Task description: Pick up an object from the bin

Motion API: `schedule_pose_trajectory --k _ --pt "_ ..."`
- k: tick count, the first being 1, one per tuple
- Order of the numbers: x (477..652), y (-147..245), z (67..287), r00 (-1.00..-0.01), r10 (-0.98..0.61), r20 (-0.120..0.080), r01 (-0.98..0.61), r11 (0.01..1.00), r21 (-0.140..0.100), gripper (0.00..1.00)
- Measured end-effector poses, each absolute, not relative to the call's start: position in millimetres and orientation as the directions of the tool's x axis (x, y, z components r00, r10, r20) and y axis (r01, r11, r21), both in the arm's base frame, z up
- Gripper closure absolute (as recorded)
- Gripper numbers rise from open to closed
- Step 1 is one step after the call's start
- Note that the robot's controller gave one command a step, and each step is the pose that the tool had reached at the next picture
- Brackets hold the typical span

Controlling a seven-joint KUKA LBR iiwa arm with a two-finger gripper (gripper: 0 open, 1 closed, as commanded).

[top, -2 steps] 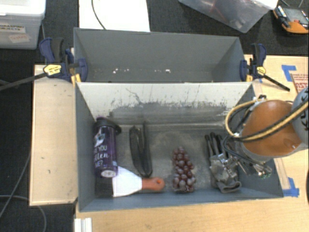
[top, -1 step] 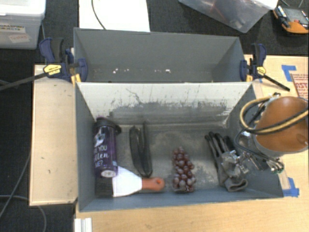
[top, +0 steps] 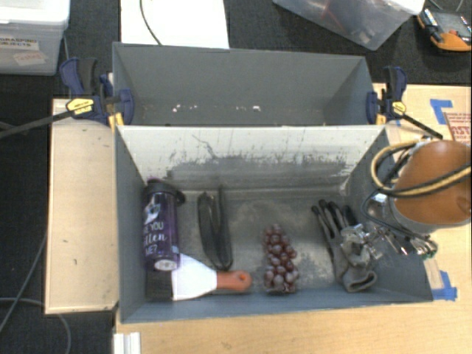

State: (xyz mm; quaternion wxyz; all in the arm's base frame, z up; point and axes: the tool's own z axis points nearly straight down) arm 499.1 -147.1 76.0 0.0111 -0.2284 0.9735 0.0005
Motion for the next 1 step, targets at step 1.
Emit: schedule_pose_trajectory --k 1 --pt "514.0 -143.7 70.7 -0.887 -0.461 -0.023 -0.461 0.887 -0.008 1.00"
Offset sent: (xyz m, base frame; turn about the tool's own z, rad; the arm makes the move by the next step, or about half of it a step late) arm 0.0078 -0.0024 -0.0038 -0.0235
